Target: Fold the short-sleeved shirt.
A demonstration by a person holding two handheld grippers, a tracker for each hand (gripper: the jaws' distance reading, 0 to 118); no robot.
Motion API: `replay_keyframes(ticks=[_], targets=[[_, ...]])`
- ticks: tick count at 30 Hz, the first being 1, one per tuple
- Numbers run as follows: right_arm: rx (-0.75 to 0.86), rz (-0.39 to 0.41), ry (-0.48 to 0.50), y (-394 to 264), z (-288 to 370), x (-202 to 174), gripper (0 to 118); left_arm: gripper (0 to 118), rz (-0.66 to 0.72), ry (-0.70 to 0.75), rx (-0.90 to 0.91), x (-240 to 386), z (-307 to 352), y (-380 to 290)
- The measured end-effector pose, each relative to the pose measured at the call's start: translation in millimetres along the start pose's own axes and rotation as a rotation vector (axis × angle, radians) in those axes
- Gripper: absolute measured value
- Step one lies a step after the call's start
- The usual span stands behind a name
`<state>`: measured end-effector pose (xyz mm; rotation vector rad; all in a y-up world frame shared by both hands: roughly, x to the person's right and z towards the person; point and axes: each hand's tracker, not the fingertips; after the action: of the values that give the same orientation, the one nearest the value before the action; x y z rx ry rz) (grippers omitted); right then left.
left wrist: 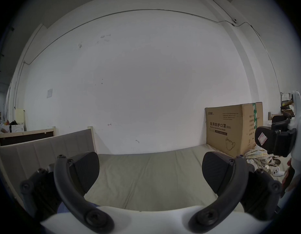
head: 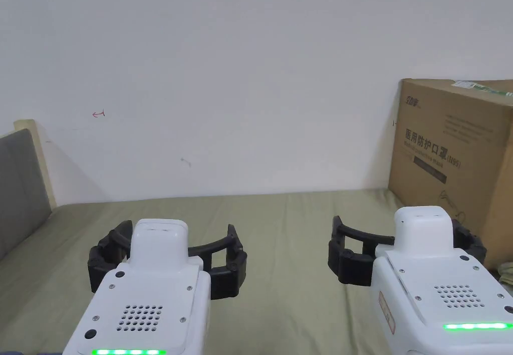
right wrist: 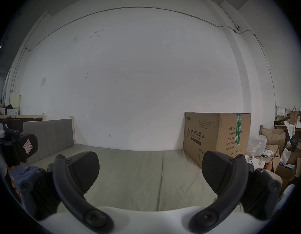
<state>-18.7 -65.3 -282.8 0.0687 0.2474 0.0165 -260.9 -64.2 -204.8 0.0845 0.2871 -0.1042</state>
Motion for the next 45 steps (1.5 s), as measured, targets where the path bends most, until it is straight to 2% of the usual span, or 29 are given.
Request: replay_keyframes(ticks=[45], targets=[[-0.029, -0.026, 0.000, -6.6, 1.2, 2.1, 118, 118, 0.022, 0.013, -0.037, -4.7, 0.1, -3.8]])
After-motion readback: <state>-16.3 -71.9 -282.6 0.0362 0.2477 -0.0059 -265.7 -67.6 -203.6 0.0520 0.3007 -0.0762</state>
